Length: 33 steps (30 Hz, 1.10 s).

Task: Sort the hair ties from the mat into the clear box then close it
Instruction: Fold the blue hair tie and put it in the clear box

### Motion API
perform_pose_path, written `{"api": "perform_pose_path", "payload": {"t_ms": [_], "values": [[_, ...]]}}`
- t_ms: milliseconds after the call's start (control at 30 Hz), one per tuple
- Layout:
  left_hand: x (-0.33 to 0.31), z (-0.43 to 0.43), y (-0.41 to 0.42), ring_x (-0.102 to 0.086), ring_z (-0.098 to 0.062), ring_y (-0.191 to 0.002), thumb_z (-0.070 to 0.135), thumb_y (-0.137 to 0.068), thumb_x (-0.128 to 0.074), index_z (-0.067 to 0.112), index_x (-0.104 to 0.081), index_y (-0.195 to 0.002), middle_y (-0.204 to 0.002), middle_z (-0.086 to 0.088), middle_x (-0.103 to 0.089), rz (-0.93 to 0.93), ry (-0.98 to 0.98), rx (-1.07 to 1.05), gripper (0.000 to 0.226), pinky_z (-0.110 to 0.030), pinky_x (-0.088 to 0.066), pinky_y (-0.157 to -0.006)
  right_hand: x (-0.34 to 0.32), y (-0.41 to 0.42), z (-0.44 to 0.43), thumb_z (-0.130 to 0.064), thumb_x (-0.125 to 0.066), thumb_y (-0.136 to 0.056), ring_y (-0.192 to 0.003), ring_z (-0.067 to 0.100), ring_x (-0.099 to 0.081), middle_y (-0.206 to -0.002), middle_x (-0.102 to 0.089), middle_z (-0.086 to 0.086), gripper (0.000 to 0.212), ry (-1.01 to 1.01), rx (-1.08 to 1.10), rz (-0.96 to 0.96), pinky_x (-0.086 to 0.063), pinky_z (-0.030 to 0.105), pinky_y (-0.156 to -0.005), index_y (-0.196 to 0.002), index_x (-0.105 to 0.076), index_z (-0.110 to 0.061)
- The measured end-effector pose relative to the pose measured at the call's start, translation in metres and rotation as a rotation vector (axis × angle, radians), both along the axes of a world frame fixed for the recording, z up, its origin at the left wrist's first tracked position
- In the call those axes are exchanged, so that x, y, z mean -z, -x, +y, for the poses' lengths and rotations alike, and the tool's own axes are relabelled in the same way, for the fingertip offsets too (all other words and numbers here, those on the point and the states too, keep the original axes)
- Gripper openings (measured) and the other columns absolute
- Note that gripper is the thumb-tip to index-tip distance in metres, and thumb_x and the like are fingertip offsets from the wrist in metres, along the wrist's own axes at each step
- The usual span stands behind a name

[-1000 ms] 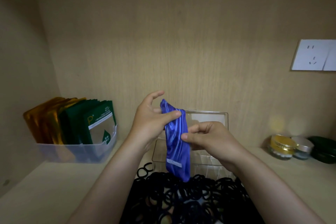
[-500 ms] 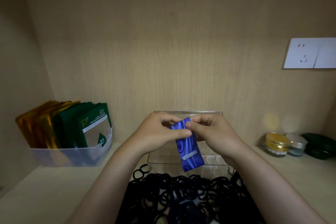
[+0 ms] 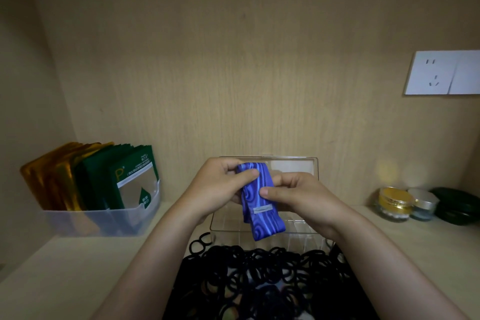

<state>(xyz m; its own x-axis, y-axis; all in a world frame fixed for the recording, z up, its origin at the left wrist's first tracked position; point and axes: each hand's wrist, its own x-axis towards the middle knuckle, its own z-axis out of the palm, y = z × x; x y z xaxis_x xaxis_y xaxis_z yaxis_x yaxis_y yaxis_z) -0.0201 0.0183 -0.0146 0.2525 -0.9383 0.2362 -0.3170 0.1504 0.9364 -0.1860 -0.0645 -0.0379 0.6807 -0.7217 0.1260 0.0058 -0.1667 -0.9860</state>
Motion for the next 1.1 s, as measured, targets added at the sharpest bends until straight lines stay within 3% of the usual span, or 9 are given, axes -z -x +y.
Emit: {"api": "perform_pose_path", "payload": {"t_ms": [200,367,500,600,733,800,900,1000,1100], "values": [[0.006,-0.001,0.003,-0.075,-0.021,-0.087,0.017,-0.092,-0.067,0.008,-0.072,-0.108,-0.098,-0.012,-0.077,0.221,-0.083,0.102,0.018,-0.032,-0.062,-0.071,0.004,-0.001,-0.005,-0.01,-0.073,-0.086,-0.082,0.029,-0.071,-0.097,-0.075,0.022,0.024,-0.1,0.118,-0.083,-0.059,0.032,-0.074,-0.105,-0.071,0.005],[0.009,-0.007,0.008,-0.073,-0.016,-0.069,0.008,-0.091,-0.068,0.001,-0.067,-0.104,-0.088,-0.016,-0.074,0.245,-0.025,-0.06,0.015,-0.03,-0.062,-0.063,0.004,-0.01,-0.001,-0.012,-0.076,-0.085,-0.066,0.014,-0.066,-0.085,-0.073,0.008,0.008,0.202,0.434,-0.039,-0.053,0.02,-0.055,-0.094,-0.074,-0.012],[0.004,-0.004,0.011,-0.076,-0.023,-0.089,0.02,-0.099,-0.058,0.009,-0.07,-0.108,-0.1,-0.013,-0.076,0.249,-0.033,0.068,0.019,-0.035,-0.062,-0.077,-0.002,-0.01,0.01,-0.024,-0.065,-0.094,-0.081,0.021,-0.076,-0.088,-0.079,0.006,0.018,0.144,0.211,-0.094,-0.062,0.034,-0.072,-0.094,-0.079,-0.013],[-0.003,-0.002,0.011,-0.074,-0.025,-0.092,0.019,-0.101,-0.051,0.01,-0.069,-0.114,-0.103,-0.014,-0.076,0.288,-0.047,0.136,0.024,-0.036,-0.061,-0.08,0.0,-0.008,0.005,-0.017,-0.065,-0.094,-0.087,0.026,-0.075,-0.088,-0.079,0.007,0.015,0.137,0.275,-0.112,-0.061,0.037,-0.078,-0.096,-0.079,-0.012],[-0.001,-0.007,0.007,-0.065,-0.012,-0.072,0.016,-0.091,-0.066,0.018,-0.066,-0.108,-0.095,-0.01,-0.073,0.049,0.064,-0.177,0.017,-0.023,-0.054,-0.064,-0.004,-0.003,0.001,-0.012,-0.06,-0.097,-0.082,0.027,-0.071,-0.094,-0.077,0.017,0.018,-0.051,0.228,-0.177,-0.059,0.037,-0.073,-0.096,-0.075,-0.002],[0.004,-0.009,0.005,-0.07,-0.01,-0.085,0.028,-0.09,-0.069,0.016,-0.064,-0.115,-0.1,-0.001,-0.074,0.147,0.02,-0.12,0.028,-0.025,-0.054,-0.077,-0.006,-0.001,0.001,-0.013,-0.06,-0.097,-0.086,0.025,-0.07,-0.101,-0.076,0.019,0.018,-0.114,0.12,-0.2,-0.057,0.04,-0.08,-0.096,-0.076,-0.004],[0.011,-0.01,0.008,-0.072,-0.024,-0.1,0.02,-0.096,-0.061,0.003,-0.07,-0.103,-0.104,-0.012,-0.076,0.345,-0.037,0.087,0.021,-0.038,-0.054,-0.096,-0.007,0.0,0.001,-0.012,-0.06,-0.095,-0.087,0.025,-0.07,-0.102,-0.075,0.018,0.018,-0.185,0.03,-0.221,-0.059,0.036,-0.077,-0.1,-0.076,-0.005],[0.014,-0.011,0.01,-0.074,-0.021,-0.085,0.009,-0.097,-0.059,0.007,-0.069,-0.086,-0.092,-0.015,-0.076,0.315,0.014,0.036,0.015,-0.037,-0.06,-0.084,-0.005,0.001,-0.001,-0.012,-0.062,-0.094,-0.084,0.026,-0.067,-0.096,-0.074,0.016,0.015,-0.171,0.061,-0.182,-0.059,0.039,-0.074,-0.099,-0.074,-0.005],[0.014,-0.009,0.013,-0.075,-0.025,-0.08,0.009,-0.099,-0.055,0.006,-0.068,-0.102,-0.091,-0.015,-0.077,0.149,0.034,-0.023,0.013,-0.041,-0.06,-0.072,-0.004,0.002,-0.001,-0.008,-0.061,-0.094,-0.08,0.027,-0.066,-0.093,-0.074,0.015,0.018,-0.136,0.087,-0.148,-0.056,0.041,-0.071,-0.11,-0.07,-0.004]]}}
